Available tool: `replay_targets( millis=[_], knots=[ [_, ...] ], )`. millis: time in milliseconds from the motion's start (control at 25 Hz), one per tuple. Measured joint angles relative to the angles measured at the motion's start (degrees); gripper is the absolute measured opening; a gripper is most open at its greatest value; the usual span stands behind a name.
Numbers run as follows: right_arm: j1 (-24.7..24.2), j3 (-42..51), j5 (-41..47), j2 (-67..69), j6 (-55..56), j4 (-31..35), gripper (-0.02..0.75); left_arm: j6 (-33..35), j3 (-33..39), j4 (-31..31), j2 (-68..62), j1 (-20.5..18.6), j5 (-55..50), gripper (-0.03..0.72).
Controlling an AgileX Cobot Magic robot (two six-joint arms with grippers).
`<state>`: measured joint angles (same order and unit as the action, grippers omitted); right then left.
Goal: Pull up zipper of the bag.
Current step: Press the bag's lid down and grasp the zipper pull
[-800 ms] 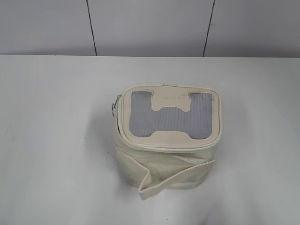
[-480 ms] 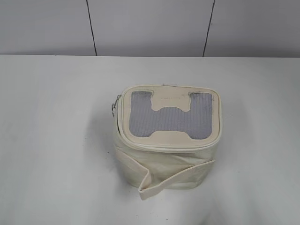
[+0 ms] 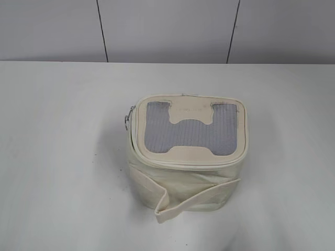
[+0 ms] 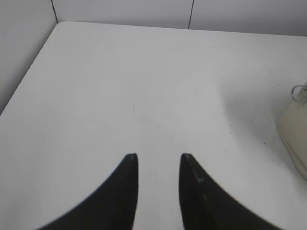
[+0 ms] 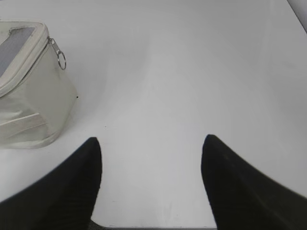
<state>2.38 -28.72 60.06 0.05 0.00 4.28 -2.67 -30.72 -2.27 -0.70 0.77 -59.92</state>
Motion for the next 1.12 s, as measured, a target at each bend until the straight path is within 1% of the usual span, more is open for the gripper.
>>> replay_targets(
  millis=[360,640,720,840,1000,1120],
  knots=[
    [0.0,0.0,-0.1,0.0,0.0,0.1,0.511,0.0,0.0,0.0,0.0,0.0,0.0,0.235],
    [0.0,0.0,-0.2,0.0,0.0,0.1,0.511,0.0,0.0,-1.8,-0.5,0.1,0.0,0.235],
    [0.0,-0.2,-0.5,0.9,0.0,0.1,0.511,0.2,-0.6,-3.2,-2.3,0.3,0.9,0.235],
    [0.0,-1.0,-3.2,4.0,-1.0,0.1,0.511,3.4,-2.5,-7.0,-6.6,0.5,7.8,0.239],
    [0.0,-1.7,-9.4,11.3,-2.1,0.2,0.511,5.9,-3.3,-10.0,-13.9,0.5,16.4,0.239],
    [1.7,-2.2,-14.5,16.7,-3.4,0.4,0.511,10.6,-3.3,-13.0,-19.0,1.1,21.4,0.239]
  ],
)
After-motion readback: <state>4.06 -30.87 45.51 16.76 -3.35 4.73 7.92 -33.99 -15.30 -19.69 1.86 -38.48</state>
